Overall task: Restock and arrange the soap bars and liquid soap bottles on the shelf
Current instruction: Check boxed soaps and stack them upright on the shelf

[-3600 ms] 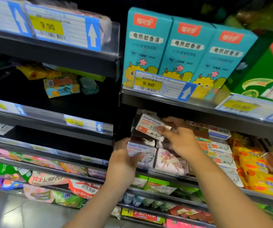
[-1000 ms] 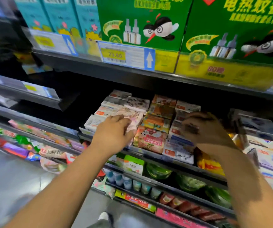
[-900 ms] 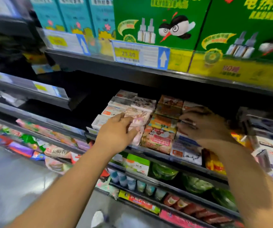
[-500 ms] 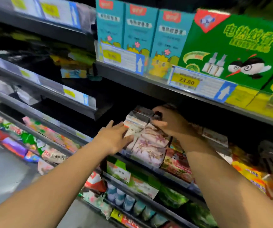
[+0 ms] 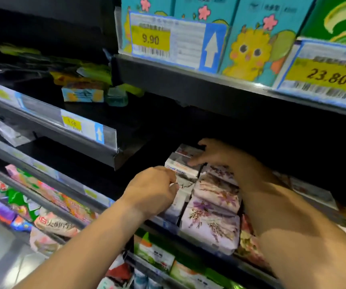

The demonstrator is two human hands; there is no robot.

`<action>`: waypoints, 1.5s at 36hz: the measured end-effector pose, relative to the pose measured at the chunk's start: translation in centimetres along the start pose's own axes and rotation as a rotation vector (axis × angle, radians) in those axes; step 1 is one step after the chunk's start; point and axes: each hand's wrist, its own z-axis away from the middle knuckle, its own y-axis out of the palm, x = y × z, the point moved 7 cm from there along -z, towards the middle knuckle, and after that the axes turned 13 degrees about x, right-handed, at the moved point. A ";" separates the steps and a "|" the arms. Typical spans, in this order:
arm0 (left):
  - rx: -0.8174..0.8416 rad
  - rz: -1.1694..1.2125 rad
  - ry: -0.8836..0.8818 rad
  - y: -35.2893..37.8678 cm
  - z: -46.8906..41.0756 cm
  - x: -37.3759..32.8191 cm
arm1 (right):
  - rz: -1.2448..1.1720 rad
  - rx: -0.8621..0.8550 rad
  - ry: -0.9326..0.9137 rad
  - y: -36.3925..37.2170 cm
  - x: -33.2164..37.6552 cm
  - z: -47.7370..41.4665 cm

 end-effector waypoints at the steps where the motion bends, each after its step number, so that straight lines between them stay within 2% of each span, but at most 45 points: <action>1: -0.008 -0.013 -0.005 -0.1 -0.1 -0.1 | 0.009 0.006 0.006 0.0 -0.1 -0.1; 6: -0.006 -0.048 -0.053 -1.0 -2.5 -0.1 | 0.055 0.027 0.022 0.5 -0.7 -1.1; 12: -0.132 0.148 -0.186 -1.0 -6.6 2.4 | -0.015 0.028 0.020 0.6 -1.4 -2.4; 17: 0.018 0.308 -0.341 2.9 -8.0 4.3 | -0.036 0.031 -0.030 0.6 -1.8 -2.3; 21: 0.009 0.226 -0.239 3.3 -9.2 3.7 | -0.037 0.002 -0.083 0.4 -2.0 -2.3; 25: -0.031 0.306 -0.251 3.1 -8.8 3.7 | -0.081 -0.036 -0.120 0.3 -1.7 -2.5; 30: -0.080 0.348 -0.131 1.9 -8.8 3.3 | -0.115 -0.071 -0.128 0.0 -1.8 -2.5; 36: -0.078 0.434 -0.149 2.8 -9.7 4.4 | -0.119 -0.088 -0.094 -0.1 -1.7 -2.4; 43: -0.132 0.508 -0.118 2.5 -9.3 4.5 | -0.094 -0.096 -0.167 -0.2 -0.9 -1.6; 54: -0.055 0.338 -0.101 1.1 -7.5 2.2 | -0.140 -0.096 -0.154 -0.4 -0.8 -0.8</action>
